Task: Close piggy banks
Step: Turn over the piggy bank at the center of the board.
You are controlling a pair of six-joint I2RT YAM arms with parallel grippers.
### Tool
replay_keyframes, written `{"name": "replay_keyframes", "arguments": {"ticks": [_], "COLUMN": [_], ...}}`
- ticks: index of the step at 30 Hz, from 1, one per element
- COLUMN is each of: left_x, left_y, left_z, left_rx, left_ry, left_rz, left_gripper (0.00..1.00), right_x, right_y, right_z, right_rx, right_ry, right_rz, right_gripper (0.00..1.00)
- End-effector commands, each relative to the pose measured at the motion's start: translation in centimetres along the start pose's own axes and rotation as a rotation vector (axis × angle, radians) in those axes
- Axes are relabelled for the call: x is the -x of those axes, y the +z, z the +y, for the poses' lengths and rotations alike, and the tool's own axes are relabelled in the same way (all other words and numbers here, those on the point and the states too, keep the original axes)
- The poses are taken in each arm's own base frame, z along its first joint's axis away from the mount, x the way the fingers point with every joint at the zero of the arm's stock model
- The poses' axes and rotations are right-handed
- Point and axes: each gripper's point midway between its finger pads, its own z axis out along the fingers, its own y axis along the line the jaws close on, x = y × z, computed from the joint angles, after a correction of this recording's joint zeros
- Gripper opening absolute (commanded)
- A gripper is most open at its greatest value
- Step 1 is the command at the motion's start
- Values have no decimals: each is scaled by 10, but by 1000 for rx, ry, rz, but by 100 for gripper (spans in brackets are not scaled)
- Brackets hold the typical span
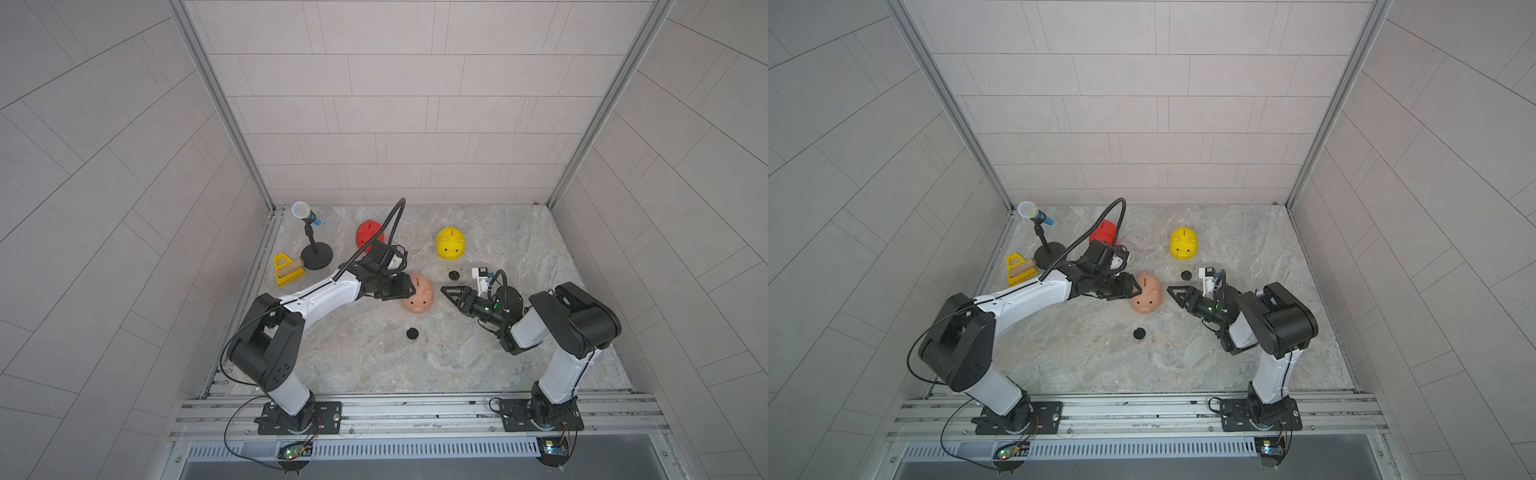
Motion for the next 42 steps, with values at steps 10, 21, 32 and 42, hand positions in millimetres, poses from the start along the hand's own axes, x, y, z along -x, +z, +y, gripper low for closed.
{"name": "replay_keyframes", "arguments": {"ticks": [10, 21, 32, 42], "left_x": [-6, -9, -9, -10], "left_y": [5, 2, -7, -11], "left_z": [20, 41, 48, 56], "left_rx": [21, 24, 20, 43], "left_ry": [-36, -91, -124, -136], "left_rz": [4, -9, -20, -29], "left_gripper": [38, 36, 35, 35], "right_x": [5, 4, 5, 4], "right_y": [2, 1, 1, 0], "right_z": [9, 10, 12, 14], "right_rx": [37, 39, 46, 48], "right_ry": [-11, -11, -15, -12], "right_rz": [-11, -9, -10, -8], "right_gripper": [77, 77, 77, 77]}}
